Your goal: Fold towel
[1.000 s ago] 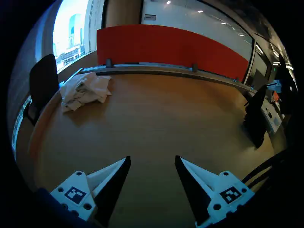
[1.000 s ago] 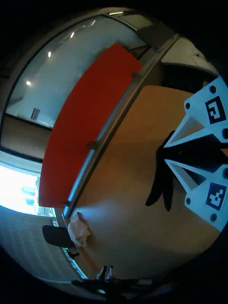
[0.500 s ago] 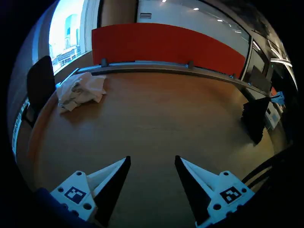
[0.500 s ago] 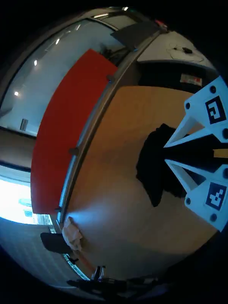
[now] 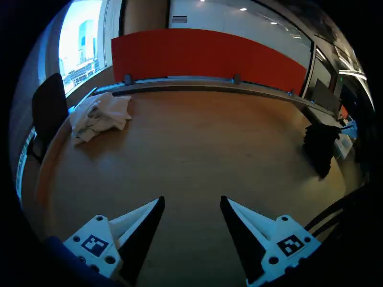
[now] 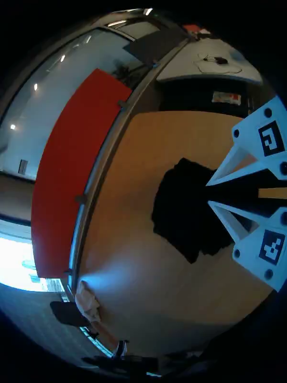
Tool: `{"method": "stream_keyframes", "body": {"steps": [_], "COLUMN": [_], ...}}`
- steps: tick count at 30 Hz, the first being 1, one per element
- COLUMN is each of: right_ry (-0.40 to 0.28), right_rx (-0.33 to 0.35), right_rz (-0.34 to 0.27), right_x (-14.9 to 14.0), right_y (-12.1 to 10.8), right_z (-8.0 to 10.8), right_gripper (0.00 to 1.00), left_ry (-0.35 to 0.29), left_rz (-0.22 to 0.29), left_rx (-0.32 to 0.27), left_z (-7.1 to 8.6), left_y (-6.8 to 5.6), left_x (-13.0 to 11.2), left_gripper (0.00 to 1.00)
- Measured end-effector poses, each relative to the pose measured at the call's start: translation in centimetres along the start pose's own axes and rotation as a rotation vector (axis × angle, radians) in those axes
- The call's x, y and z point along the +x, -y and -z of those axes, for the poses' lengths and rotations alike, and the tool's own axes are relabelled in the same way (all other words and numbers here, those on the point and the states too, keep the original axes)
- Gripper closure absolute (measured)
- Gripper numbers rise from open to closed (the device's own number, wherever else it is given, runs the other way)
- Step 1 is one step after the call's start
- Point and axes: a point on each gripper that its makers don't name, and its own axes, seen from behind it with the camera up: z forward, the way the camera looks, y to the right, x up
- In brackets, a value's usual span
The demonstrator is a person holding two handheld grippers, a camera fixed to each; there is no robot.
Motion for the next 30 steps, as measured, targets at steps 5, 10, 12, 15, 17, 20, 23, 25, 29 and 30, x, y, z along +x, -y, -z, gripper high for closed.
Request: {"method": "stream_keyframes", "body": {"steps": [5,10,12,15,17,20,23,25,29,30], "right_ry": [0.040,0.082,0.097,0.105,0.104,0.102,0.102,0.101,0.098,0.097], "right_rx": [-0.013,-0.021,-0.021,-0.017,-0.014,-0.013,-0.014,-0.014,-0.012,-0.012], "right_rz": [-0.043,-0.106,-0.134,-0.172,-0.190,-0.204,-0.206,-0.208,-0.215,-0.218], "right_x": [-3.1,-6.6,-7.9,-9.1,-9.5,-9.8,-9.9,-10.0,-10.0,-10.0], "right_y": [-0.2,-0.1,0.1,0.6,0.9,1.2,1.3,1.4,1.4,1.4], "right_z": [-0.7,-1.8,-2.3,-3.2,-3.6,-4.1,-4.4,-4.6,-4.7,-4.8], "right_gripper": [0.94,0.94,0.94,0.94,0.94,0.94,0.94,0.94,0.94,0.94], "left_ry": [0.002,0.008,0.010,0.011,0.012,0.010,0.007,0.005,0.003,0.002], "left_rz": [-0.001,-0.008,-0.012,-0.019,-0.022,-0.027,-0.029,-0.029,-0.028,-0.028], "left_rx": [0.005,0.015,0.018,0.022,0.023,0.026,0.027,0.028,0.028,0.029], "left_z": [0.4,0.8,0.9,1.0,1.1,1.2,1.2,1.2,1.3,1.3], "left_y": [0.1,0.3,0.3,0.3,0.3,0.2,0.1,0.1,0.0,0.0], "left_x": [-0.3,-0.6,-0.7,-0.6,-0.6,-0.5,-0.3,-0.2,-0.1,0.0], "left_gripper": [0.14,0.14,0.14,0.14,0.14,0.14,0.14,0.14,0.14,0.14]}}
